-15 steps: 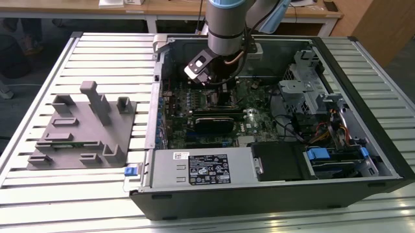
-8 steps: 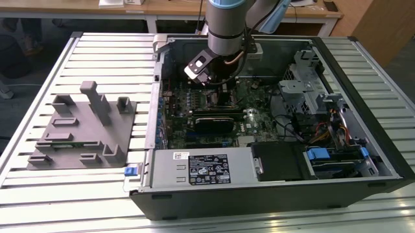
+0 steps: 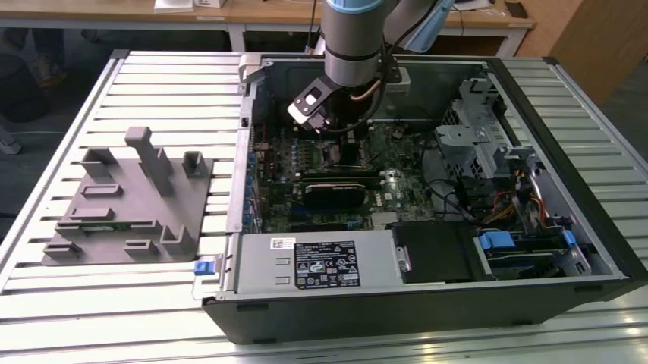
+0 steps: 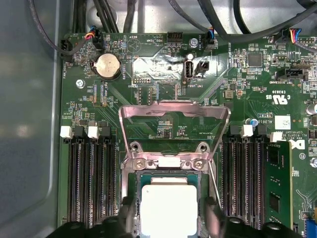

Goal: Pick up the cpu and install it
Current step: 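Place the cpu into insertion slot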

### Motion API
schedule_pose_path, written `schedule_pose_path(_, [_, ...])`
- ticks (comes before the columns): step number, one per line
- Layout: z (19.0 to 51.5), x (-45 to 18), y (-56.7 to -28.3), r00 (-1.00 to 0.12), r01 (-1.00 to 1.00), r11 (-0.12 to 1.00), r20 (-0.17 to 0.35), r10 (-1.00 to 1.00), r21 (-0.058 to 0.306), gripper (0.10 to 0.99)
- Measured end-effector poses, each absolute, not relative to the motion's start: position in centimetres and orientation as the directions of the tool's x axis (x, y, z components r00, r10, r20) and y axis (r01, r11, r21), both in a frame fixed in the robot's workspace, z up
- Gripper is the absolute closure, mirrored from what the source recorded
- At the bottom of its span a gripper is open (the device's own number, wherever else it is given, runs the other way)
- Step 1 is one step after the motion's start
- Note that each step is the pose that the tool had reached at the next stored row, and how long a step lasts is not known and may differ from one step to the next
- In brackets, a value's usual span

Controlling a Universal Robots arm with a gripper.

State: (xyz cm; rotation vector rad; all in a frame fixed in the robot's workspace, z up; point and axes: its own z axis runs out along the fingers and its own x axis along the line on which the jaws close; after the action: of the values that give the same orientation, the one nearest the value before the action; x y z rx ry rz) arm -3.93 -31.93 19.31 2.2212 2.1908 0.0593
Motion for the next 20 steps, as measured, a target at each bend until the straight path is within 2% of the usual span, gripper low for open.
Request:
schedule_pose_path(1, [19.3, -3.9, -31.9, 0.014, 0.999, -0.014, 0.012, 1.000, 0.042, 0.475])
schedule_pose_path(2, [19.3, -3.9, -31.9, 0.014, 0.999, -0.014, 0.012, 1.000, 0.042, 0.412])
schedule_pose_path(11, [20.1, -3.9, -31.9, 0.014, 0.999, -0.014, 0.012, 1.000, 0.042, 0.427])
schedule_pose_path(14, [20.4, -3.9, -31.9, 0.014, 0.999, -0.014, 0.012, 1.000, 0.042, 0.608])
schedule_pose_path(15, [20.4, -3.9, -31.9, 0.014, 0.999, -0.014, 0.012, 1.000, 0.042, 0.608])
schedule_pose_path(17, [20.5, -3.9, -31.9, 0.014, 0.999, -0.014, 0.012, 1.000, 0.042, 0.729])
schedule_pose_path(18, [20.6, -3.9, -31.9, 0.014, 0.999, -0.014, 0.012, 1.000, 0.042, 0.729])
schedule_pose_path(20, [20.6, -3.9, -31.9, 0.014, 0.999, -0.014, 0.012, 1.000, 0.042, 0.843])
